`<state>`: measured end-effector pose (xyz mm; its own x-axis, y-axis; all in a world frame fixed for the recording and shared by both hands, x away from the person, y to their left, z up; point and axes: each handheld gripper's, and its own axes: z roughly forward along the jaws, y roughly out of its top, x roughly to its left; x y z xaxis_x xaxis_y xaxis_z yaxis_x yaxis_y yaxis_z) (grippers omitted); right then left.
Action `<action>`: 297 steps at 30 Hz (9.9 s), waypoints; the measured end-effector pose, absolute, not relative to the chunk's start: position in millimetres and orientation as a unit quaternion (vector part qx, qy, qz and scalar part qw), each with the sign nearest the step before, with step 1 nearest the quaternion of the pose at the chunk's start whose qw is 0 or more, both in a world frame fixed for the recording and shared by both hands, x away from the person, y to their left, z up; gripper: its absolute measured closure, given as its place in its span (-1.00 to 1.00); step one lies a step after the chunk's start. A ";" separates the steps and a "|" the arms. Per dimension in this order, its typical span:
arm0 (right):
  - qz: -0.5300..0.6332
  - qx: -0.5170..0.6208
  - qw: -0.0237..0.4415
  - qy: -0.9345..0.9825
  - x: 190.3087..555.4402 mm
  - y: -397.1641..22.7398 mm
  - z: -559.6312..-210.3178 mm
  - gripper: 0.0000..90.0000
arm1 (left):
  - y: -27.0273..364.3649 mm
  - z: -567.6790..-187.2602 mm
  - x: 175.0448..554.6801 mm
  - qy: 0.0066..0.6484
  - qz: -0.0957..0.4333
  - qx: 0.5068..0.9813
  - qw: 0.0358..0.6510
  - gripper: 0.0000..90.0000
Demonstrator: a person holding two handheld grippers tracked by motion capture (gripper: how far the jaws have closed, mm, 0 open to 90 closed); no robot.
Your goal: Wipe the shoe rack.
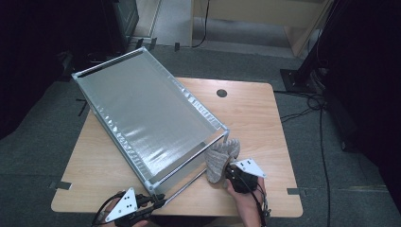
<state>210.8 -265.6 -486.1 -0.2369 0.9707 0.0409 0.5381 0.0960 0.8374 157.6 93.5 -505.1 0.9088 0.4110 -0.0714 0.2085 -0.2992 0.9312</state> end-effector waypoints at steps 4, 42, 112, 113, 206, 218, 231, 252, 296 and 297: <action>0.378 0.551 0.266 0.695 213.9 -257.8 -491.4 0.48 | 93.6 -505.2 157.8 0.193 0.090 0.801 0.559 0.79; 0.406 0.514 0.268 0.706 204.9 -225.0 -479.7 0.48 | 93.2 -506.1 158.8 0.193 0.084 0.802 0.559 0.79; 0.405 0.433 0.205 0.779 208.7 -143.8 -513.2 0.52 | 91.3 -507.6 159.4 0.190 0.077 0.805 0.557 0.78; 0.407 0.419 0.204 0.786 205.8 -137.7 -513.1 0.52 | 91.3 -507.6 159.3 0.190 0.077 0.804 0.557 0.78; 0.543 0.521 0.419 0.508 177.9 -273.7 -374.9 0.63 | 87.1 -507.5 160.7 0.190 0.089 0.808 0.551 0.80; 0.551 0.487 0.400 0.547 184.3 -239.8 -379.1 0.62 | 87.2 -507.9 160.9 0.191 0.087 0.807 0.552 0.79; 0.577 0.429 0.370 0.588 182.3 -197.1 -372.7 0.59 | 86.3 -507.7 161.0 0.187 0.091 0.809 0.550 0.80; 0.561 0.390 0.339 0.647 186.3 -167.5 -369.0 0.59 | 86.2 -508.1 161.2 0.188 0.087 0.809 0.550 0.80; 0.552 0.428 0.339 0.631 200.2 -190.5 -375.3 0.60 | 85.7 -509.3 161.8 0.190 0.081 0.809 0.550 0.79; 0.549 0.437 0.344 0.624 201.9 -195.0 -375.5 0.60 | 85.7 -509.2 161.8 0.190 0.081 0.809 0.550 0.79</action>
<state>201.9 -195.0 -375.5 -0.3815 0.9230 0.0505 0.1662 0.0148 0.9860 161.8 85.7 -509.2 0.9144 0.3972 -0.0782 0.2189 -0.3228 0.9208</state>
